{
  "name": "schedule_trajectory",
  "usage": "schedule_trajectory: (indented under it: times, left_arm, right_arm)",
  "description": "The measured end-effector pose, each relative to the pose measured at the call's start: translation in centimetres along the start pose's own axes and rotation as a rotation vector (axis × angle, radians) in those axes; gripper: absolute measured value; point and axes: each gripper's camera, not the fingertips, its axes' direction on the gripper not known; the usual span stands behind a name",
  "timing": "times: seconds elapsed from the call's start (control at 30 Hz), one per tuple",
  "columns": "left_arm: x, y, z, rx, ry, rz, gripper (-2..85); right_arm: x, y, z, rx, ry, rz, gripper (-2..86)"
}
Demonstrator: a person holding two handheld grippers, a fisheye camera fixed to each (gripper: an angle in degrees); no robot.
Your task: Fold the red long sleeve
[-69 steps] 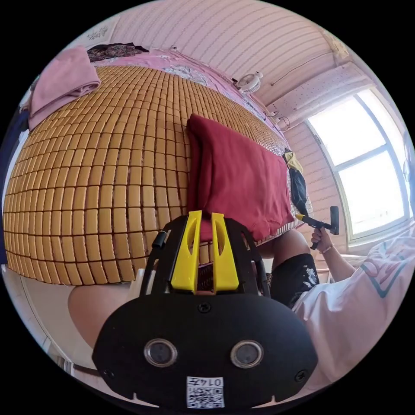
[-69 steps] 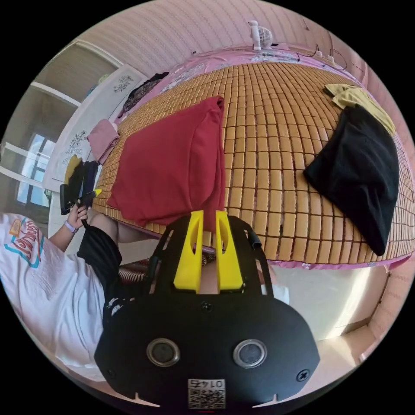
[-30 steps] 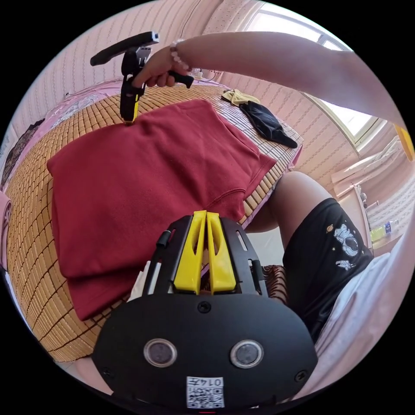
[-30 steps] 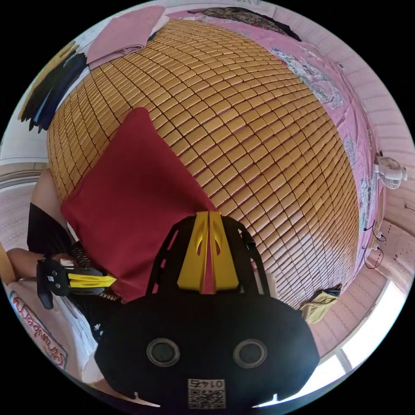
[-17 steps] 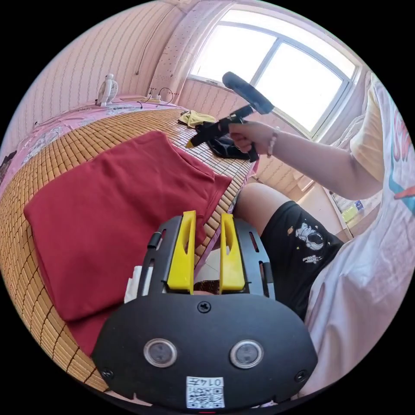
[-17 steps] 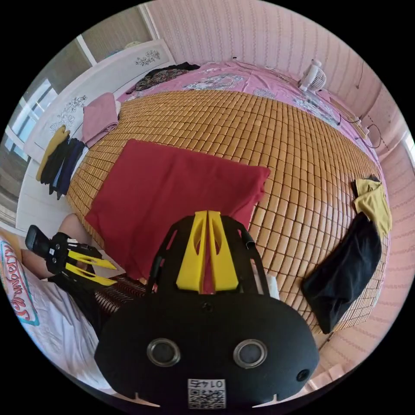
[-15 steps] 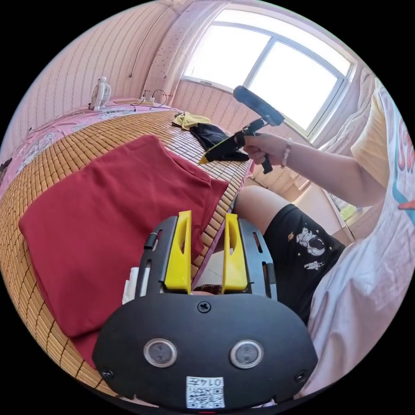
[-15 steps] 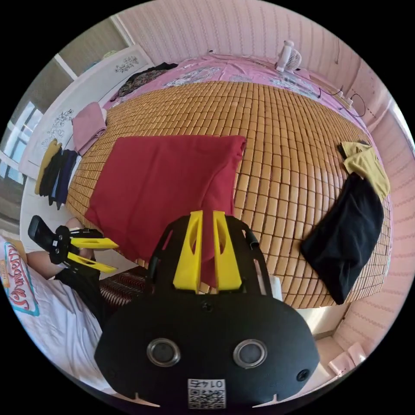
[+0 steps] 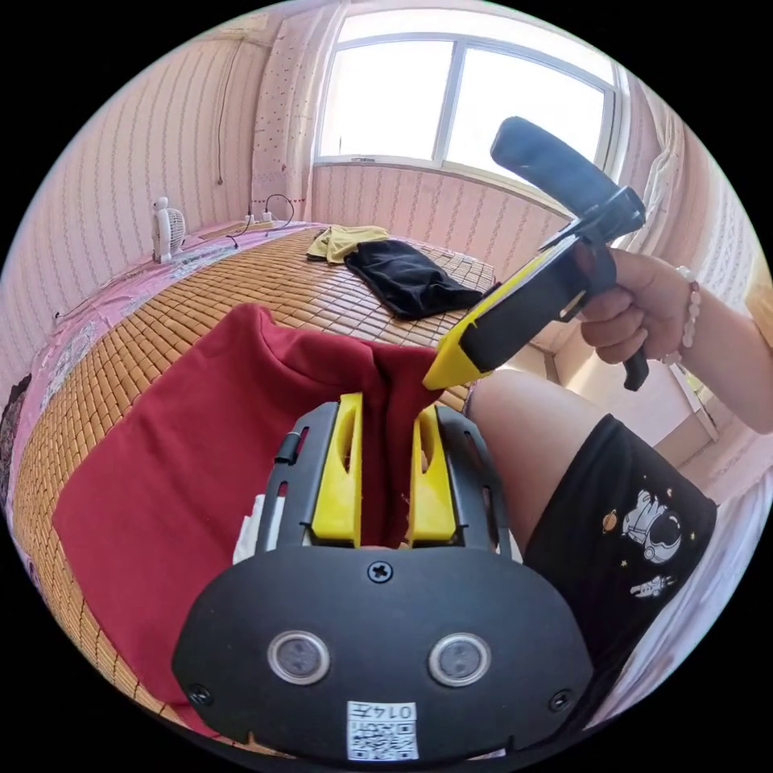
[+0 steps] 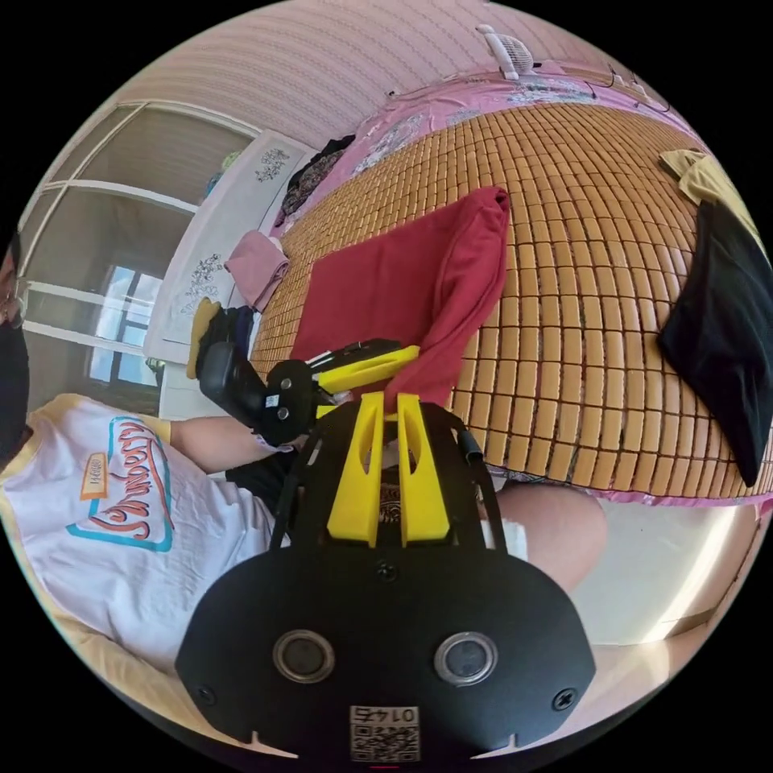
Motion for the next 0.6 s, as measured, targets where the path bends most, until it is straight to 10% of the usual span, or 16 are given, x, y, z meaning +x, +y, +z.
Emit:
schedule_trajectory:
  times: [0.6]
  left_arm:
    - [1.1, 5.6, -9.8, -0.139, 0.113, 0.013, 4.7]
  right_arm:
    - [14.1, 3.1, 4.1, 0.353, -0.157, 0.44, 6.3]
